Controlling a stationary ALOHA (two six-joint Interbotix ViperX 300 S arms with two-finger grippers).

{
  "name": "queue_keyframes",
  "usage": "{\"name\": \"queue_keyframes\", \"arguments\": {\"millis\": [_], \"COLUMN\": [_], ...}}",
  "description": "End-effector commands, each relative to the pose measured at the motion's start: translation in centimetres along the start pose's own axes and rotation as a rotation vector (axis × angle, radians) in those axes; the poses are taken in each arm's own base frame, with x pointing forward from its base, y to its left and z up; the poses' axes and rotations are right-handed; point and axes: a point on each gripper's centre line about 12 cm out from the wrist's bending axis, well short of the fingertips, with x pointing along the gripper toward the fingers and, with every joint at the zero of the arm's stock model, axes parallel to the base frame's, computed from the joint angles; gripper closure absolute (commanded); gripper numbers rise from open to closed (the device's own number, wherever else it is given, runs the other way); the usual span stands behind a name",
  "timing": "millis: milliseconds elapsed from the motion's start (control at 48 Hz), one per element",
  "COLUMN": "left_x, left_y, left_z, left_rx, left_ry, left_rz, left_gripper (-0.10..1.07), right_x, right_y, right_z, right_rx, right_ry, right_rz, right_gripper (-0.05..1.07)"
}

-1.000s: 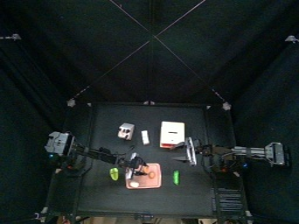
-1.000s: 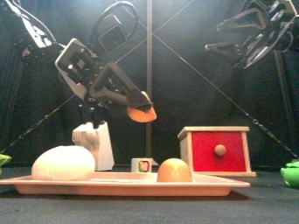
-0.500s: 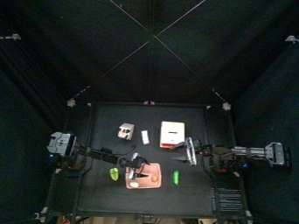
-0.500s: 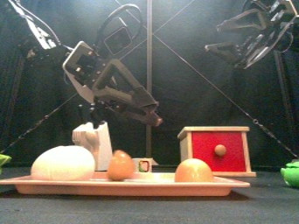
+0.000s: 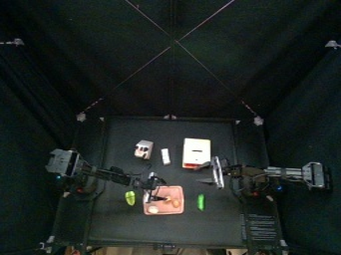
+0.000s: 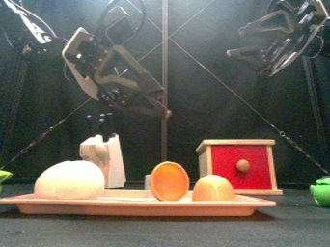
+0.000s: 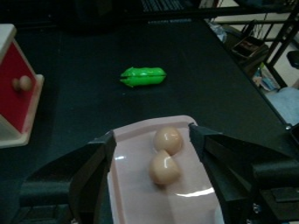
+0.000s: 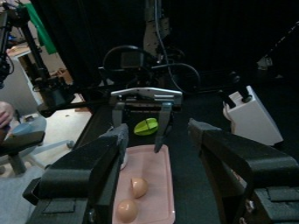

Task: Drop eggshell

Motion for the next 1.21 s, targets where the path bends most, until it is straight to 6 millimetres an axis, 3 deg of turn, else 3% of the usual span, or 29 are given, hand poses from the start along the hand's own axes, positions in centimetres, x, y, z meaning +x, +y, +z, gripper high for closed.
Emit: {"name": "queue_keyframes", "arguments": {"millis": [0, 542, 1188], "left_x": [-1.3, -7.6, -8.3], "left_y": [-0.4, -1.4, -1.5], "left_z": [1.7, 2.4, 2.2], "left_rx": [0.003, -0.031, -0.032], "left_ry": [-0.063, -0.269, -0.285], "left_rz": [-0.008, -0.029, -0.030], "left_gripper": [-0.01, -0.01, -0.01], "right_x": [0.1, 0.1, 0.2], "right_y": [0.1, -0.1, 0.0], "right_z": [0.5, 0.2, 0.0], "right_rx": [0.000, 0.010, 0.027], "right_ry": [-0.016, -0.007, -0.004], "right_rz": [0.005, -0.003, -0.003], "right_gripper": [0.12, 0.12, 0.12]}}
